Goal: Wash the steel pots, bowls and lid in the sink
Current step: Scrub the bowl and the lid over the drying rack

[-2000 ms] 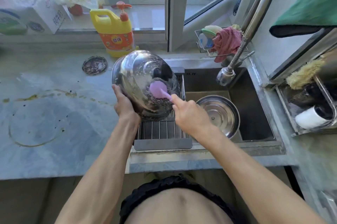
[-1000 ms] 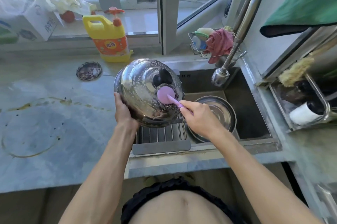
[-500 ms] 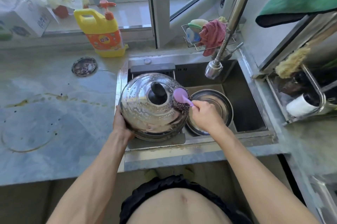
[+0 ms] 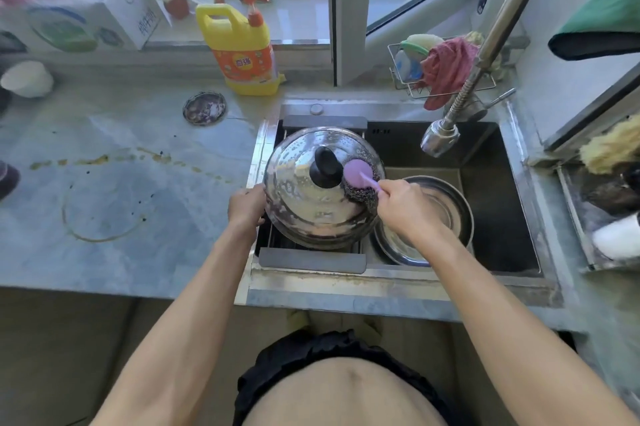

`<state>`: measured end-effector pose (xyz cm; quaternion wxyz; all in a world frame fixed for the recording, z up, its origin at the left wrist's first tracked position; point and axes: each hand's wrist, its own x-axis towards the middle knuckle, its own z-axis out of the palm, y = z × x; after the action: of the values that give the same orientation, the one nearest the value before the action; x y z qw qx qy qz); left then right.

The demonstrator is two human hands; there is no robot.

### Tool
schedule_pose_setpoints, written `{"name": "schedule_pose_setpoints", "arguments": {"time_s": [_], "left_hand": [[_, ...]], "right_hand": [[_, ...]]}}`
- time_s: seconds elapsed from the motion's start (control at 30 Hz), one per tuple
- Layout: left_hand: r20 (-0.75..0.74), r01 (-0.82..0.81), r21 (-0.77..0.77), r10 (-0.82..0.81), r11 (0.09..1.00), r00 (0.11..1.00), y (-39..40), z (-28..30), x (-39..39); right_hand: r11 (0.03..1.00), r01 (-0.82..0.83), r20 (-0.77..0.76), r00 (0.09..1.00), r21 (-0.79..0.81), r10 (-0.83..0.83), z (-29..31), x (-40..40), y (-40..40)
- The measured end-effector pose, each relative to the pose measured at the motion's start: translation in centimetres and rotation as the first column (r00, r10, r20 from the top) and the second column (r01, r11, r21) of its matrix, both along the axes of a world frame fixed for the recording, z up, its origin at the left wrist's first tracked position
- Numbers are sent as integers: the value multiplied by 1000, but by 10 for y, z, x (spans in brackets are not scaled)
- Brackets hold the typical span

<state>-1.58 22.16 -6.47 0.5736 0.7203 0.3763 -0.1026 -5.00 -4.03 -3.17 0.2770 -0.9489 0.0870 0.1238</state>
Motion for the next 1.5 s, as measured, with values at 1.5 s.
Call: {"name": "schedule_pose_setpoints", "arguments": {"time_s": [1.5], "left_hand": [[246,571,106,-578,814,778,-62,6,49]], "right_hand": [[975,-3,-118,993,-223,-24,2,26,44]]}}
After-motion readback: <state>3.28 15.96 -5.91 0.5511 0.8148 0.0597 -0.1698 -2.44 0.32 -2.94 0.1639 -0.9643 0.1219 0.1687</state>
